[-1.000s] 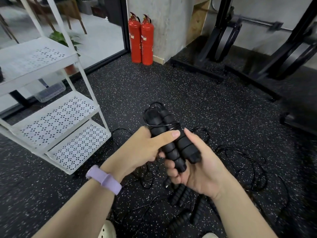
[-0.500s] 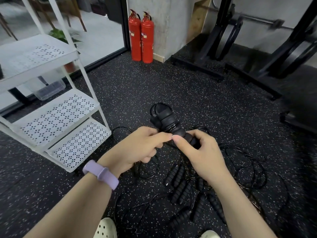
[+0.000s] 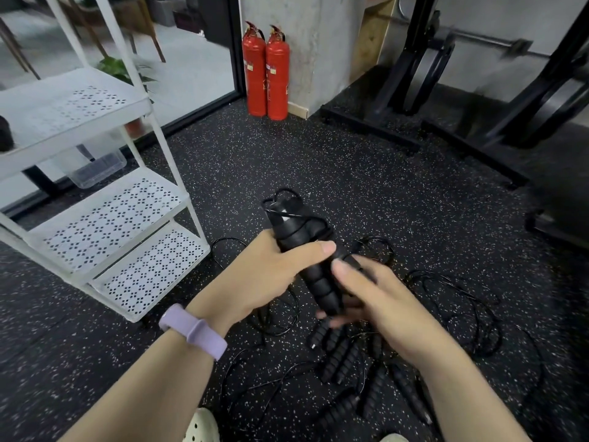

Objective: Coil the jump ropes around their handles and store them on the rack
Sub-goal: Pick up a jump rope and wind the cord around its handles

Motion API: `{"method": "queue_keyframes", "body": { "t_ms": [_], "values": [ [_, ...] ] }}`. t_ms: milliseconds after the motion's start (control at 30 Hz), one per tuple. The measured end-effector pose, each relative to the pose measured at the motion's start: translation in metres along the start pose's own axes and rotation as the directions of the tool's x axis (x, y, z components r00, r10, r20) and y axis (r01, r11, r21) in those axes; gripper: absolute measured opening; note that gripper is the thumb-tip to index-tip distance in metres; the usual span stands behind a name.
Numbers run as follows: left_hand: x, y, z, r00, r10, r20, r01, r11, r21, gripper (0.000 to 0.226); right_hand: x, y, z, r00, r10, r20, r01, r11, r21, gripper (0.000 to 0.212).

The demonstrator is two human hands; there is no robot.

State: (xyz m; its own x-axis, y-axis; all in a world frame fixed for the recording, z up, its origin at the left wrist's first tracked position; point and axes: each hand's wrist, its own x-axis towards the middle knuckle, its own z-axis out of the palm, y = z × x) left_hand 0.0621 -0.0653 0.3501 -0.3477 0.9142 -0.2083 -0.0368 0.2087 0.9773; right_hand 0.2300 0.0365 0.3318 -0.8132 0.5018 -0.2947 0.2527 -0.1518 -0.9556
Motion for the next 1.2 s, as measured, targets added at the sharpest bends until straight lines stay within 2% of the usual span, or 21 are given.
{"method": "queue_keyframes", "body": {
  "t_ms": [33, 100, 167, 233, 333, 433, 533, 667, 767, 867, 900, 1000, 1067, 1200],
  "values": [
    [-0.002, 0.002, -0.001, 0.999, 0.026, 0.047, -0.025, 1.0, -0.011, 0.018, -0.002, -0.002, -0.002, 0.979, 0.062, 0.196, -0.102, 0.975, 0.198, 0.085],
    [-0.005, 0.004, -0.002, 0.99, 0.077, 0.119, -0.074, 0.997, -0.033, 0.018, -0.005, -0.005, -0.003, 0.885, 0.093, 0.457, -0.298, 0.866, 0.401, 0.092],
    [-0.007, 0.005, 0.0, 0.984, 0.119, 0.135, -0.115, 0.993, -0.036, 0.022, -0.003, -0.005, -0.001, 0.849, 0.079, 0.523, -0.363, 0.805, 0.468, 0.083],
    [-0.006, 0.007, 0.001, 0.987, 0.129, 0.094, -0.131, 0.991, 0.01, 0.031, 0.001, -0.005, 0.003, 0.861, 0.047, 0.507, -0.351, 0.777, 0.523, 0.072],
    [-0.003, 0.007, 0.001, 0.995, 0.1, 0.027, -0.1, 0.995, 0.004, 0.041, 0.005, -0.005, 0.007, 0.902, 0.047, 0.429, -0.301, 0.781, 0.547, 0.066],
    [-0.002, 0.004, 0.002, 0.999, 0.034, -0.018, -0.034, 0.999, 0.026, 0.036, 0.008, -0.005, 0.013, 0.956, 0.057, 0.289, -0.211, 0.816, 0.537, 0.06],
    [0.0, 0.0, 0.003, 0.999, -0.048, -0.023, 0.05, 0.997, 0.053, 0.037, 0.011, -0.001, 0.014, 0.99, 0.055, 0.128, -0.109, 0.881, 0.461, 0.057],
    [0.001, -0.002, 0.001, 0.999, -0.054, 0.0, 0.053, 0.988, 0.148, 0.041, 0.013, 0.003, 0.017, 0.999, 0.012, -0.043, 0.004, 0.938, 0.347, 0.064],
    [0.002, -0.005, -0.001, 0.998, -0.058, -0.008, 0.059, 0.989, 0.133, 0.041, 0.012, 0.002, 0.02, 0.988, -0.01, -0.156, 0.046, 0.972, 0.229, 0.06],
    [0.003, -0.008, -0.001, 0.996, -0.092, -0.008, 0.092, 0.992, 0.092, 0.042, 0.01, 0.002, 0.022, 0.957, -0.108, -0.269, 0.115, 0.993, 0.01, 0.074],
    [0.002, -0.009, 0.0, 0.996, -0.095, -0.005, 0.095, 0.991, 0.096, 0.045, 0.01, 0.002, 0.022, 0.94, -0.158, -0.301, 0.142, 0.987, -0.074, 0.073],
    [0.0, -0.007, 0.002, 0.995, -0.101, -0.007, 0.101, 0.99, 0.103, 0.057, 0.008, 0.001, 0.025, 0.884, -0.276, -0.379, 0.182, 0.947, -0.264, 0.052],
    [-0.002, -0.005, 0.004, 0.994, -0.106, -0.02, 0.108, 0.984, 0.142, 0.067, 0.007, 0.003, 0.027, 0.864, -0.303, -0.403, 0.166, 0.925, -0.341, 0.051],
    [-0.003, -0.004, 0.016, 0.996, -0.061, -0.07, 0.076, 0.967, 0.242, 0.064, 0.007, 0.005, 0.028, 0.816, -0.344, -0.465, 0.175, 0.913, -0.369, 0.049]
  ]
}}
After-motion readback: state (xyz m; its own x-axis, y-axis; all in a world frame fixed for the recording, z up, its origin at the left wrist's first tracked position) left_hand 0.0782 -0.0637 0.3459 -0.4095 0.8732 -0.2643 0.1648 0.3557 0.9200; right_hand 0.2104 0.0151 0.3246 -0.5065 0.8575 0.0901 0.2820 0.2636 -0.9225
